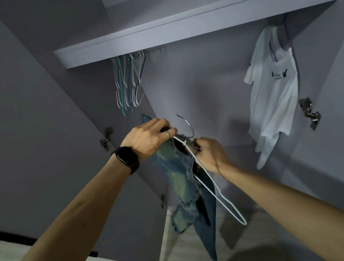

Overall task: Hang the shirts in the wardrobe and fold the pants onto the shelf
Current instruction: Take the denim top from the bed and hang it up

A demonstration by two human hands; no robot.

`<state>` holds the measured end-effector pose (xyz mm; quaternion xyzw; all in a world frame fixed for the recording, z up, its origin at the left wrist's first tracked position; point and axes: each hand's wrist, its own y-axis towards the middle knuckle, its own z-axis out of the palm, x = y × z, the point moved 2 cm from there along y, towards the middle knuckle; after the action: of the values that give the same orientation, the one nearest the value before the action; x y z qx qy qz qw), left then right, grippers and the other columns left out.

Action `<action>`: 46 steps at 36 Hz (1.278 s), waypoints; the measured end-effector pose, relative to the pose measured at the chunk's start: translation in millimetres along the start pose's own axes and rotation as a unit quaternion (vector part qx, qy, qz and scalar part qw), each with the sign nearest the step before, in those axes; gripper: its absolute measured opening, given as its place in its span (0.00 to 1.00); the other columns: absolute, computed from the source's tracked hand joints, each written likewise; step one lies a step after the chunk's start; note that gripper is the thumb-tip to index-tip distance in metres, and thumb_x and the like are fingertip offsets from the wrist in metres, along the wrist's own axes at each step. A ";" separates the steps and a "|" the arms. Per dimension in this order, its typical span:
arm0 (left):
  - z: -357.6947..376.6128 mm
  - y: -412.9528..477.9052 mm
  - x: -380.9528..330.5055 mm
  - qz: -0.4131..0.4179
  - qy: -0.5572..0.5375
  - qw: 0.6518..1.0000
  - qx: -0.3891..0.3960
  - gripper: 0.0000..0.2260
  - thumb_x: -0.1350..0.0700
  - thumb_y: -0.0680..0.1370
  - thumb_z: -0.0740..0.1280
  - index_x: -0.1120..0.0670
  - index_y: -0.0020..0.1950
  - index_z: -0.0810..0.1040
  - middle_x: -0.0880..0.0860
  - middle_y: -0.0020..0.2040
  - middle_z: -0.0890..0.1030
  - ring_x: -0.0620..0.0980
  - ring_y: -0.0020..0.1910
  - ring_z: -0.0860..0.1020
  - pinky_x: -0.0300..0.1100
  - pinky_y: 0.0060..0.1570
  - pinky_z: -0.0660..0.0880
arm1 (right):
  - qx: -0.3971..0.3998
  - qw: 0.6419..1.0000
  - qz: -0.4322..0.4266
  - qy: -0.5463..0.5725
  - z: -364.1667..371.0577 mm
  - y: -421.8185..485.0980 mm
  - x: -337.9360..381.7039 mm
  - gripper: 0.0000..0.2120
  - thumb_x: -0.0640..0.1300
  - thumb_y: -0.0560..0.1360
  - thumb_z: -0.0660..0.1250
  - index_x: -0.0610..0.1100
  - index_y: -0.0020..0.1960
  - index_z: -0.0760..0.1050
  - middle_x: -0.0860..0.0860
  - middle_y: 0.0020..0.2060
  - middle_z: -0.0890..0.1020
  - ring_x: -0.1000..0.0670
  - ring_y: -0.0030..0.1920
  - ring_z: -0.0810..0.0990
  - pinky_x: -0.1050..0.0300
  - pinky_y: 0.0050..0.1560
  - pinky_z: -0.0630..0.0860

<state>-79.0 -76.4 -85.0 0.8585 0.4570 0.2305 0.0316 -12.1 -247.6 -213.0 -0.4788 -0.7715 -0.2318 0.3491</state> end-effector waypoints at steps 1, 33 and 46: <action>1.2 -2.7 0.5 -0.003 0.005 1.000 0.006 0.21 0.64 0.76 0.53 0.57 0.58 0.83 0.60 0.50 0.82 0.59 0.43 0.81 0.48 0.27 0.79 | -0.020 1.000 -0.003 -0.015 -4.5 0.4 -3.9 0.15 0.57 0.77 0.62 0.47 0.38 0.71 0.52 0.36 0.75 0.48 0.35 0.75 0.54 0.35 0.69; 56.6 22.4 11.8 -0.273 0.004 0.955 0.116 0.15 0.54 0.84 0.57 0.46 0.71 0.68 0.54 0.58 0.72 0.58 0.56 0.75 0.52 0.54 0.70 | -0.242 0.953 0.071 -0.165 -139.5 -3.5 -79.6 0.05 0.39 0.77 0.68 0.44 0.53 0.79 0.44 0.50 0.83 0.39 0.50 0.81 0.48 0.45 0.76; 56.2 29.3 29.5 -0.283 0.048 0.946 0.151 0.16 0.53 0.85 0.54 0.45 0.73 0.64 0.54 0.59 0.72 0.57 0.57 0.75 0.52 0.56 0.69 | -0.020 0.984 0.175 -0.004 -138.9 19.0 -86.7 0.12 0.56 0.73 0.63 0.48 0.41 0.76 0.46 0.46 0.83 0.48 0.44 0.78 0.54 0.42 0.71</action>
<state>-18.5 -61.1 -116.5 0.6768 0.7113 0.1809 -0.0563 74.8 -385.5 -188.3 -0.6144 -0.6721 -0.1805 0.3716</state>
